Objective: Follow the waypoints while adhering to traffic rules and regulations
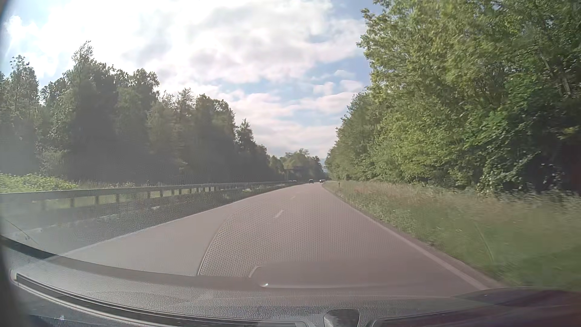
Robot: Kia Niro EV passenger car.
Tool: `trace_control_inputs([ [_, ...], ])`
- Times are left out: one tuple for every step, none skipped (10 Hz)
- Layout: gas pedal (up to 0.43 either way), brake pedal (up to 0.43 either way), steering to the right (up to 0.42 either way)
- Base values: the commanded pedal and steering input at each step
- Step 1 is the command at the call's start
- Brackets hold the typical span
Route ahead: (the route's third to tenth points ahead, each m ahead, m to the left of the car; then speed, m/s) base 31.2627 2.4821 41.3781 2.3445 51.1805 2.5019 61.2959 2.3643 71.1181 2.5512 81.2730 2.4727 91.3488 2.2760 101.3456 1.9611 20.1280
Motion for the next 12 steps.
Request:
trace_control_inputs([
  [0.177, 0.0, -0.002],
  [0.177, 0.0, -0.002],
  [0.177, 0.0, -0.002],
  [0.169, 0.0, -0.002],
  [0.169, 0.0, -0.002],
  [0.157, 0.0, -0.002],
  [0.157, 0.0, -0.002],
  [0.157, 0.0, -0.002],
  [0.157, 0.0, -0.002],
  [0.157, 0.0, -0.002],
  [0.157, 0.0, -0.002],
  [0.157, 0.0, -0.002],
])
